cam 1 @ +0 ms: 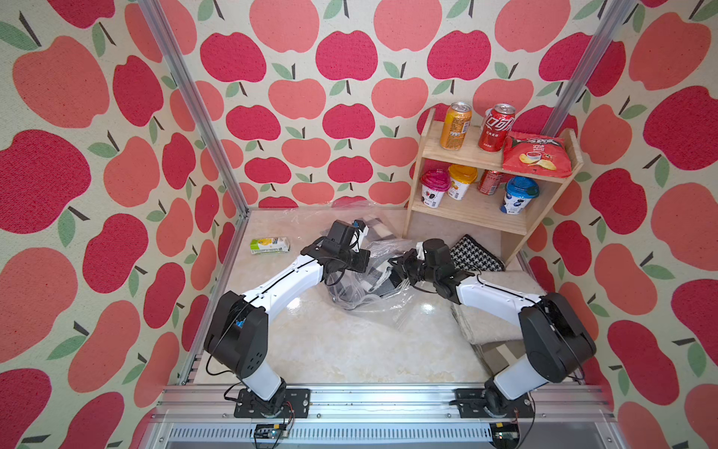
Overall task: Take the scarf out of the vacuum bag
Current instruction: Take out the scarf from the vacuum bag.
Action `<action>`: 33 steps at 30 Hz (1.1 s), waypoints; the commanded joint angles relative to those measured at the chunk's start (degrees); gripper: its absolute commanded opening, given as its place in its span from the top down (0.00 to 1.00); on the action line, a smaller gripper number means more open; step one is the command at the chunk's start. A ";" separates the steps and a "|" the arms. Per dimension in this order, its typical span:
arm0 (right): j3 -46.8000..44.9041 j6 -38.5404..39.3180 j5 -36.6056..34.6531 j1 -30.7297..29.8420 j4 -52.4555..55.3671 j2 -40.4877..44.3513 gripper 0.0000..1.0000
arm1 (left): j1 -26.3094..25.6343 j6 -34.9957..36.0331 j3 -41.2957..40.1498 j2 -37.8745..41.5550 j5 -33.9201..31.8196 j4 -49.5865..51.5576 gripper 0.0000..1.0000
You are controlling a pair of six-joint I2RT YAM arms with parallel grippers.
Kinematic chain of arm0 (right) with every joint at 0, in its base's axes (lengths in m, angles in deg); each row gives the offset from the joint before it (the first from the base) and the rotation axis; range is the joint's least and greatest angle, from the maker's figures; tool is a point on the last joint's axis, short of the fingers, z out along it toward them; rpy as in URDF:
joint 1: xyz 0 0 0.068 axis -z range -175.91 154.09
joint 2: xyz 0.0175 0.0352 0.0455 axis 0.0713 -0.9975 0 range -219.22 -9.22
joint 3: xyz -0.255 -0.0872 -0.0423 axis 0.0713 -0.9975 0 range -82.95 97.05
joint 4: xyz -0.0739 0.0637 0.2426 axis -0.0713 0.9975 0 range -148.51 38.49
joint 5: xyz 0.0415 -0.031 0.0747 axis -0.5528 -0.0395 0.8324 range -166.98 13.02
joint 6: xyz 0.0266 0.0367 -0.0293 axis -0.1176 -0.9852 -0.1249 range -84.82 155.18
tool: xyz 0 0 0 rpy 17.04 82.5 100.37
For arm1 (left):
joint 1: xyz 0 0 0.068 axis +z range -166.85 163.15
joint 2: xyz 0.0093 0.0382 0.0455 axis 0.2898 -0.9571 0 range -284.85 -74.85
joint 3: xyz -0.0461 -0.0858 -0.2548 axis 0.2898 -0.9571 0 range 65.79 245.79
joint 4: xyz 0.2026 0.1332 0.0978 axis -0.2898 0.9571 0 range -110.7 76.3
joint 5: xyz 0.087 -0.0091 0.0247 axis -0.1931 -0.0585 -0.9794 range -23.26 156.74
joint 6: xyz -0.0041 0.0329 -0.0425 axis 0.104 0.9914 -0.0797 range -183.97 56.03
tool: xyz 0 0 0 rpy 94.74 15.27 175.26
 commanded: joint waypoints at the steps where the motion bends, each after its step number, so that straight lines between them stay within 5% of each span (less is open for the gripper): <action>1: 5.60 6.27 -0.99 2.02 4.32 -1.95 1.00 | 1.44 -1.64 1.61 -0.60 -0.58 1.63 1.00; 19: 28.58 17.47 4.17 4.03 9.10 -18.34 1.00 | 10.02 -8.02 -1.95 2.61 -2.37 1.17 1.00; 33: 21.27 17.46 7.29 3.32 20.02 -5.11 1.00 | 9.35 -9.55 1.29 -3.70 2.53 -1.30 1.00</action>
